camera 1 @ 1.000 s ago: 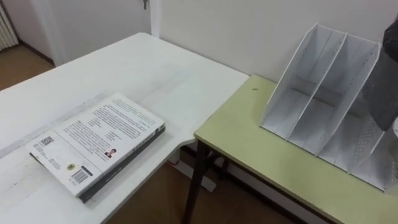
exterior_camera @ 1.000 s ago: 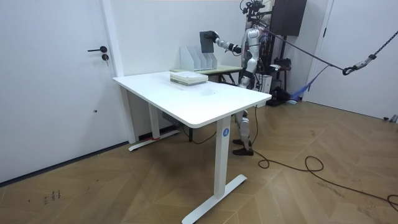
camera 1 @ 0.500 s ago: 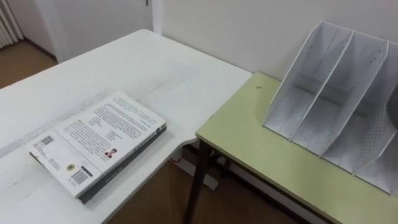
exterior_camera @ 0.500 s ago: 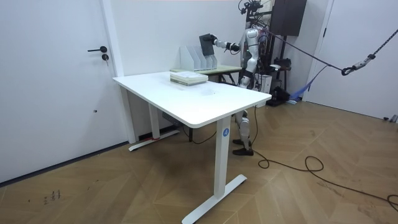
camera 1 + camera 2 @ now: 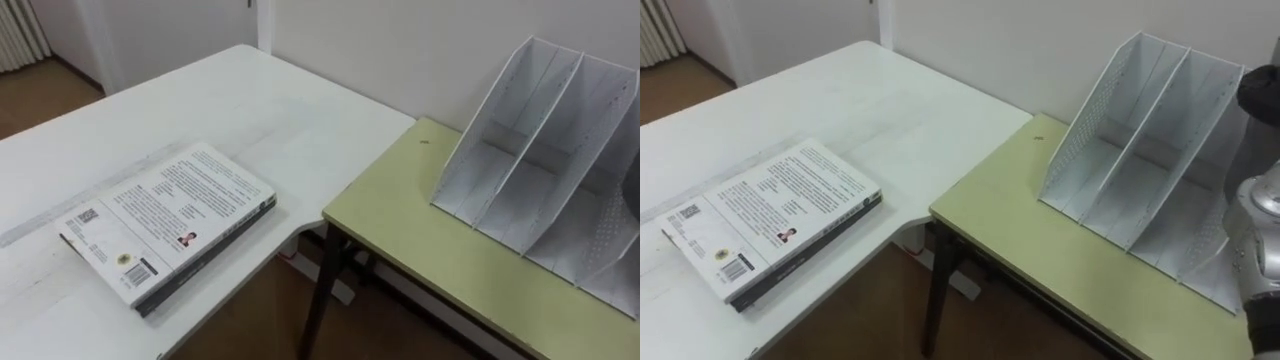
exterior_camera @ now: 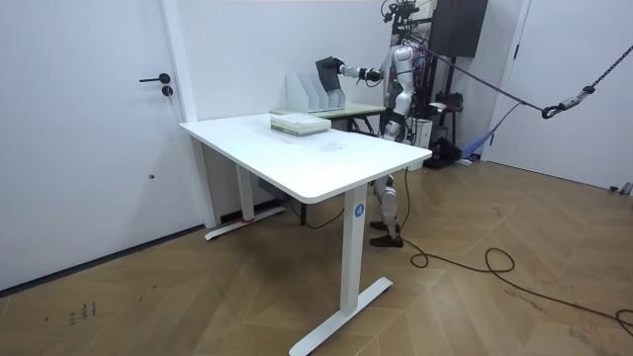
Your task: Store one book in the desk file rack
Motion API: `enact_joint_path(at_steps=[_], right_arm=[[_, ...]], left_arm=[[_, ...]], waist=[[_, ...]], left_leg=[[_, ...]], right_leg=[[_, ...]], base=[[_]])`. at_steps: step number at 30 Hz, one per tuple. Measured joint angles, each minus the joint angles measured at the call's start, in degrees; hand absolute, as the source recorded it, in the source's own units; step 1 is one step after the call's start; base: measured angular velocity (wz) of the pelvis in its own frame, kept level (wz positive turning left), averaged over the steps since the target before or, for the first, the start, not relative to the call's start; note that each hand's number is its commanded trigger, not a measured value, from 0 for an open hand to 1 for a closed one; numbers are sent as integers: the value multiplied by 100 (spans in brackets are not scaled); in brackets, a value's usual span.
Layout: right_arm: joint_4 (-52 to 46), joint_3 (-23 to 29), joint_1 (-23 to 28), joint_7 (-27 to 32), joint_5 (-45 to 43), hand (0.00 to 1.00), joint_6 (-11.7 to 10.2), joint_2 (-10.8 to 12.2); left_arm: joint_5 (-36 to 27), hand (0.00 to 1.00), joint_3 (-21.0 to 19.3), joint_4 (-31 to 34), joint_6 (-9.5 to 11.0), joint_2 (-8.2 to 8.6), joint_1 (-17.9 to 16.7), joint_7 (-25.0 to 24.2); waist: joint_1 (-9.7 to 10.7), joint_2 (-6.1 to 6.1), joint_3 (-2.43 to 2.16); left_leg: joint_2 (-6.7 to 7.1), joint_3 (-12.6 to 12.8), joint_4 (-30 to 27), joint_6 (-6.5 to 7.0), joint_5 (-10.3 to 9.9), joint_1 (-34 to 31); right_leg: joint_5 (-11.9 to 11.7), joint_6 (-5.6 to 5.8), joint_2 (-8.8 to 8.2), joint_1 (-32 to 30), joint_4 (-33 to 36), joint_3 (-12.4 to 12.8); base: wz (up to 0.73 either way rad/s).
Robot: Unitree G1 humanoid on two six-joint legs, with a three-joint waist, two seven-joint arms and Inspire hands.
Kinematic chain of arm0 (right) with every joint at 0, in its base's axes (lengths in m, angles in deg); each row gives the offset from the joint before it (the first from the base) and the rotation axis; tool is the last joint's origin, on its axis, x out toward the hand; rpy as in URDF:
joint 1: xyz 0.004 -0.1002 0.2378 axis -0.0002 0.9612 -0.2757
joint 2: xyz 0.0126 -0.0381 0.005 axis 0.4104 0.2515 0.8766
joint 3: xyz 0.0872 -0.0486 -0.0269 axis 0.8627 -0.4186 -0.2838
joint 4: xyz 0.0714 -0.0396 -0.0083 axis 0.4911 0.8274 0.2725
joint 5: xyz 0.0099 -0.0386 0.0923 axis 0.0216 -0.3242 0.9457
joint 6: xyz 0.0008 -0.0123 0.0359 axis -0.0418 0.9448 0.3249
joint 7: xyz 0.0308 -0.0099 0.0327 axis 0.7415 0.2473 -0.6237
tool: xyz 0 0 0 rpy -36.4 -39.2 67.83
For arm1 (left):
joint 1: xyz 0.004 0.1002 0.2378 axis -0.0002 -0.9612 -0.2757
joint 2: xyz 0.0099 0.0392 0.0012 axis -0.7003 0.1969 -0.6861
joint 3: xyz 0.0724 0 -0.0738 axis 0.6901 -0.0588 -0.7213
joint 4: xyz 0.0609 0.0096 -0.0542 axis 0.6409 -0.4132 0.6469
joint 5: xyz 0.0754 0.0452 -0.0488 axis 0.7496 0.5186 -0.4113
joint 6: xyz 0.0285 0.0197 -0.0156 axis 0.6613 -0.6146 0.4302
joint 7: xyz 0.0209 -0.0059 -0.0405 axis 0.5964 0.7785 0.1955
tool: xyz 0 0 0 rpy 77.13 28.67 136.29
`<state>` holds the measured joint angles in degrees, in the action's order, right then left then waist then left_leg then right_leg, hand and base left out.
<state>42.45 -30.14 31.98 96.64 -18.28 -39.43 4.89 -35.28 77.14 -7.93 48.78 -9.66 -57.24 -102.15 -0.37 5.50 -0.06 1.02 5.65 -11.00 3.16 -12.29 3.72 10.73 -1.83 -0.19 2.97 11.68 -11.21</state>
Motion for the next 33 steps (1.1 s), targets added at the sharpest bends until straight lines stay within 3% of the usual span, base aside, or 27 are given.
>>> enact_joint_path(at_steps=[6,7,8,9,15,23,33], right_arm=[[45,-6,0,0,-3,100,189,0],[49,-6,0,0,-3,61,224,0],[49,-6,0,0,-2,9,239,0],[52,-6,0,0,2,0,240,0],[169,-10,-1,-87,154,0,306,0],[392,-15,-1,-266,451,0,499,-3],[392,-59,-1,-389,549,0,578,-43]], left_arm=[[-1,0,1,40,-99,-33,0,1],[-1,0,1,41,-101,-40,0,2],[-1,0,0,40,-104,-47,-1,6],[-8,0,1,40,-106,-51,-1,8],[-26,0,3,192,-213,-92,-63,17],[-25,0,0,217,-238,-143,-121,18],[-26,0,-121,220,-319,-210,-142,34]], waist=[[-13,17,-11],[-13,19,-12],[-20,19,-12],[-21,18,-13],[-27,13,-19],[-31,-57,-64],[-96,-43,-53]], left_leg=[[3,-47,-28,0,0,-7],[5,-57,-32,0,0,-7],[6,-64,-35,-1,1,-7],[7,-68,-37,-1,1,-8],[17,-100,-43,-3,5,-14],[14,-95,-41,-6,8,1],[-2,-97,-43,-22,18,16]], right_leg=[[0,0,0,11,1,-3],[0,-1,0,12,1,-3],[0,-1,-1,14,1,-7],[-1,-1,-1,18,1,-9],[-2,-3,-5,32,7,-9],[-7,-12,3,20,15,6],[-22,-36,12,18,9,8]], base=[[2],[0],[0],[0],[1],[-2],[0]])
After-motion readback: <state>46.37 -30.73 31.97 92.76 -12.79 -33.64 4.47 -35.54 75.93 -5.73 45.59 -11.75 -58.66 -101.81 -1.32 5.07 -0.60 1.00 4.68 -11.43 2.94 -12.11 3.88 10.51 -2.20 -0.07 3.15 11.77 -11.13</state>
